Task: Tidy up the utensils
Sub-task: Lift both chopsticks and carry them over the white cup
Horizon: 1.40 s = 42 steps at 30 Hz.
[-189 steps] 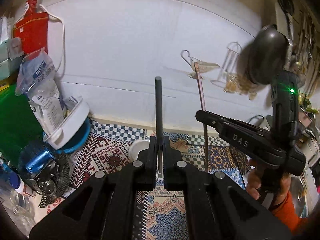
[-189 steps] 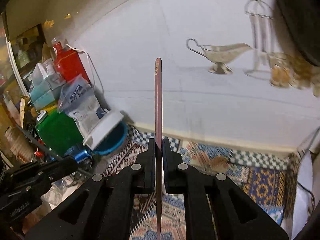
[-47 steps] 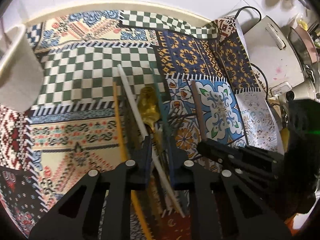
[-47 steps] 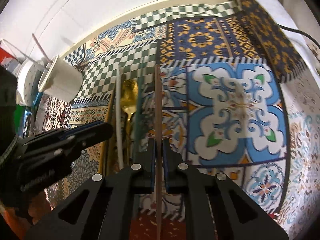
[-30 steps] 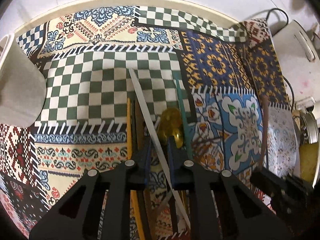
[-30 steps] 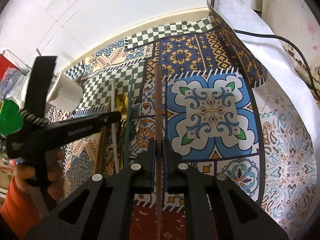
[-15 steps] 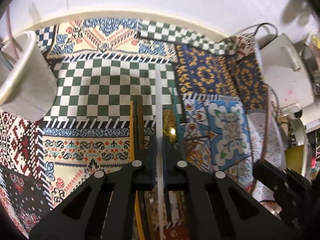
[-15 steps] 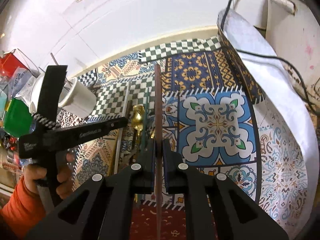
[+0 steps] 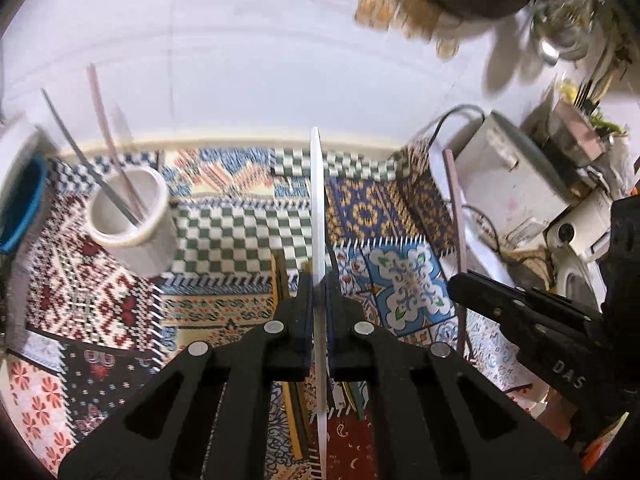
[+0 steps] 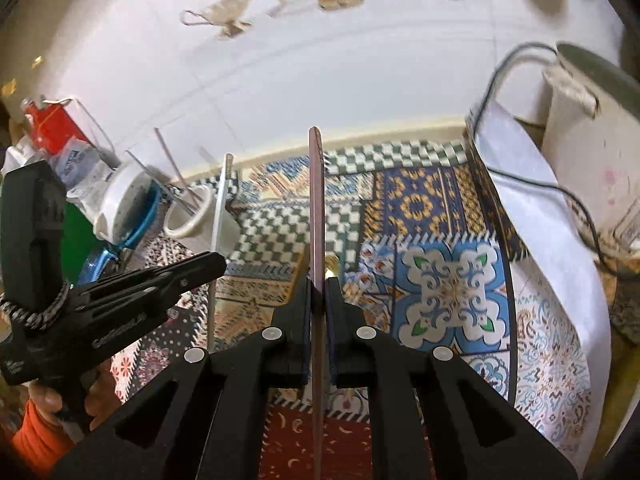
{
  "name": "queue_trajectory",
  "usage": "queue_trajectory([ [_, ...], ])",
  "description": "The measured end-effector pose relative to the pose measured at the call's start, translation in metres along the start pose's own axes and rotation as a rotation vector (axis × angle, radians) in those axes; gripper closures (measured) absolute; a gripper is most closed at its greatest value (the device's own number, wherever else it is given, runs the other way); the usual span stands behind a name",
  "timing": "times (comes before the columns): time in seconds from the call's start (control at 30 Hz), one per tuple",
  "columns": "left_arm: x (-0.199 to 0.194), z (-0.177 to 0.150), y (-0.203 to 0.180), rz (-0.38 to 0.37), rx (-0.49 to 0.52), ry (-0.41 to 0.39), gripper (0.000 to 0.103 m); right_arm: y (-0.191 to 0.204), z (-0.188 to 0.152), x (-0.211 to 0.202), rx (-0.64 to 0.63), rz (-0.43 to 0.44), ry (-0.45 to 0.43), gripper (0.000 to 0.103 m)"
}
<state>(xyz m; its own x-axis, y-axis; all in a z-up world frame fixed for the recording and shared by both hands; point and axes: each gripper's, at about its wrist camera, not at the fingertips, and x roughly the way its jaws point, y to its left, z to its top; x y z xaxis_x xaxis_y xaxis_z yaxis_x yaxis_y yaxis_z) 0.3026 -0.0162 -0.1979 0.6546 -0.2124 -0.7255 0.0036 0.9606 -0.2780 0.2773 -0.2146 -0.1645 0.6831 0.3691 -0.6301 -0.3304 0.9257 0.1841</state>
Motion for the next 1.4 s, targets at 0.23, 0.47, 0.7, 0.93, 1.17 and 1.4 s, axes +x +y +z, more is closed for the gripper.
queue_trajectory([
  [0.23, -0.051, 0.007, 0.007, 0.043, -0.002, -0.139, 0.099, 0.029, 0.017, -0.017, -0.065, 0.024, -0.075, 0.097],
  [0.47, -0.092, 0.015, 0.014, 0.079, -0.015, -0.258, 0.099, 0.06, 0.033, -0.031, -0.137, 0.072, -0.145, 0.097],
  [0.7, -0.119, 0.023, 0.025, 0.128, -0.035, -0.357, 0.099, 0.09, 0.054, -0.032, -0.223, 0.123, -0.197, 0.096],
  [0.93, -0.136, 0.036, 0.049, 0.169, -0.084, -0.444, 0.099, 0.109, 0.079, -0.021, -0.275, 0.171, -0.24, 0.097],
  [1.17, -0.141, 0.053, 0.076, 0.222, -0.126, -0.523, 0.099, 0.125, 0.1, -0.003, -0.314, 0.221, -0.272, 0.097],
  [1.4, -0.128, 0.073, 0.106, 0.269, -0.17, -0.581, 0.099, 0.142, 0.118, 0.037, -0.338, 0.259, -0.284, 0.097],
])
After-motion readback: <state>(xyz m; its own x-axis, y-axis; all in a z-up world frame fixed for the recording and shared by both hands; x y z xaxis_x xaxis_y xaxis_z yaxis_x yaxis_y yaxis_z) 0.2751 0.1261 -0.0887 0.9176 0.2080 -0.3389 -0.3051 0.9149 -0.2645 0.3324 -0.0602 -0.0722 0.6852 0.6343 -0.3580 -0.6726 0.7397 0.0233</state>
